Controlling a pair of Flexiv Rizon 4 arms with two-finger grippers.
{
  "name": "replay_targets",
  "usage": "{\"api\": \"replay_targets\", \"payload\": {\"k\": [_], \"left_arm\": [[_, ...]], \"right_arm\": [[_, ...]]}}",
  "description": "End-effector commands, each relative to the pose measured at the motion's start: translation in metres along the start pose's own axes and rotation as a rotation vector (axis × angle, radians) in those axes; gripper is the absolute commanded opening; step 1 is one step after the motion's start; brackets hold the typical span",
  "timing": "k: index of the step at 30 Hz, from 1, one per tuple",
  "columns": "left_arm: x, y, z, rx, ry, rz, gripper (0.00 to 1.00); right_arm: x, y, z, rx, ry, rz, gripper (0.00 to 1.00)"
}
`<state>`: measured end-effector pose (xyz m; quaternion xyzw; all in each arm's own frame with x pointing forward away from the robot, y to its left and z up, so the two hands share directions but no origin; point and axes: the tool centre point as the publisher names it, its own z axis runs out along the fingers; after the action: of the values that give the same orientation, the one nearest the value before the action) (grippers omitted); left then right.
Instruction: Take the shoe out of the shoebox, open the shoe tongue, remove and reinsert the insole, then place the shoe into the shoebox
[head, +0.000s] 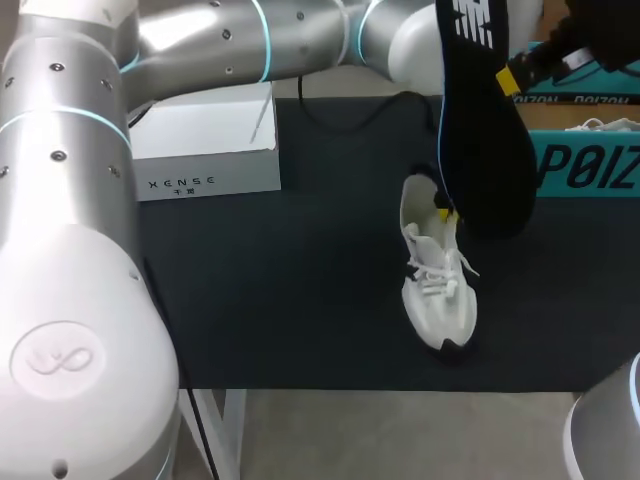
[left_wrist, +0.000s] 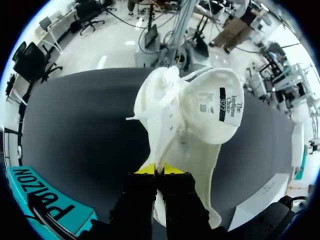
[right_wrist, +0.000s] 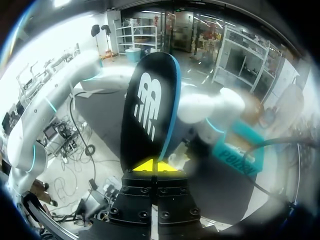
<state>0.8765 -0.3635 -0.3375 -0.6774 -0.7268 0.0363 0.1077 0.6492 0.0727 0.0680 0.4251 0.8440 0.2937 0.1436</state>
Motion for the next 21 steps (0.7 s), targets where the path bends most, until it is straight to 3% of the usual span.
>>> {"api": "replay_targets", "payload": {"k": [1, 10, 11, 12, 18, 21], "left_arm": [[-0.005, 0.002, 0.006, -0.008, 0.007, 0.018, 0.00], [-0.009, 0.004, 0.018, -0.043, -0.019, 0.078, 0.00], [-0.010, 0.004, 0.018, -0.042, -0.025, 0.079, 0.18], [-0.010, 0.004, 0.017, -0.045, -0.032, 0.091, 0.98], [-0.012, 0.011, -0.007, -0.116, -0.218, 0.061, 1.00], [-0.007, 0.020, -0.034, -0.169, -0.357, 0.013, 1.00]], "right_arm": [[0.000, 0.002, 0.000, 0.005, 0.000, 0.002, 0.00], [0.000, 0.002, 0.000, 0.005, 0.000, 0.002, 0.00], [0.000, 0.002, 0.000, 0.005, 0.000, 0.002, 0.00], [0.000, 0.002, 0.000, 0.005, 0.000, 0.002, 0.00], [0.000, 0.002, 0.000, 0.005, 0.000, 0.002, 0.00], [0.000, 0.002, 0.000, 0.005, 0.000, 0.002, 0.00]]}}
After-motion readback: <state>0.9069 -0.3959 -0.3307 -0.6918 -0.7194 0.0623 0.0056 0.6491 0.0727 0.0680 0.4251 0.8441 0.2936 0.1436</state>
